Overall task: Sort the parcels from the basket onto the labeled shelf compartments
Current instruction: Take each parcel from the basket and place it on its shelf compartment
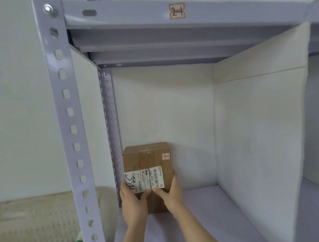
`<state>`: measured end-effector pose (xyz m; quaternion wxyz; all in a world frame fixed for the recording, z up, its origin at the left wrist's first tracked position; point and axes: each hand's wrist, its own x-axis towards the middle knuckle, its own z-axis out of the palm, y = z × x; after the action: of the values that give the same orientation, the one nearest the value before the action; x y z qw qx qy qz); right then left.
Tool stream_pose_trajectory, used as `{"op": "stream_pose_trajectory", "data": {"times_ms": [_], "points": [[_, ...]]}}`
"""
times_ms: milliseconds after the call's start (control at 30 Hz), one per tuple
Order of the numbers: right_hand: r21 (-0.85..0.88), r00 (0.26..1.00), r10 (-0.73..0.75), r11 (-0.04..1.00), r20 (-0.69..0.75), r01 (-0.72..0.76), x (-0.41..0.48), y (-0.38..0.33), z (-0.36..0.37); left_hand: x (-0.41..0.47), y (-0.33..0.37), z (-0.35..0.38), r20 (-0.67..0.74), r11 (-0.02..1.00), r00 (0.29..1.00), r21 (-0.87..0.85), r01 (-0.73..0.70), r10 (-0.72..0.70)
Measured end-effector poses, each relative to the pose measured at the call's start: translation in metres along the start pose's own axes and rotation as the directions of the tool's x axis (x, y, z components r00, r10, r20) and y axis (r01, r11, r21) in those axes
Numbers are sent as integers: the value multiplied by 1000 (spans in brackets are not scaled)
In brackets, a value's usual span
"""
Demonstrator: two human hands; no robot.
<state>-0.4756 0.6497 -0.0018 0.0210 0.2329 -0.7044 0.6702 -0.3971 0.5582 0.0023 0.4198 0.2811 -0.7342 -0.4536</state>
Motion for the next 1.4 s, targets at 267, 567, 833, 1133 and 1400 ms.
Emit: {"op": "stream_pose_trajectory", "data": {"times_ms": [267, 567, 833, 1133, 1400], "points": [[-2, 1000, -9, 1000, -11, 9, 16, 9, 4, 3, 2, 14, -88, 999, 996, 28, 27, -24], [-20, 996, -32, 999, -81, 30, 18, 10, 8, 1, 9, 17, -123, 998, 992, 52, 25, -19], [-175, 997, 81, 982, 17, -76, 17, -3, 2, 2, 15, 9, 1, 990, 992, 55, 127, -128], [-487, 915, 400, 812, 60, -323, 12, -41, -20, 8, 37, -8, 54, 954, 963, 158, 253, -264], [-706, 805, 592, 590, 48, -391, -22, -98, -61, -17, 102, -34, 229, 871, 884, 389, 300, -407]]}}
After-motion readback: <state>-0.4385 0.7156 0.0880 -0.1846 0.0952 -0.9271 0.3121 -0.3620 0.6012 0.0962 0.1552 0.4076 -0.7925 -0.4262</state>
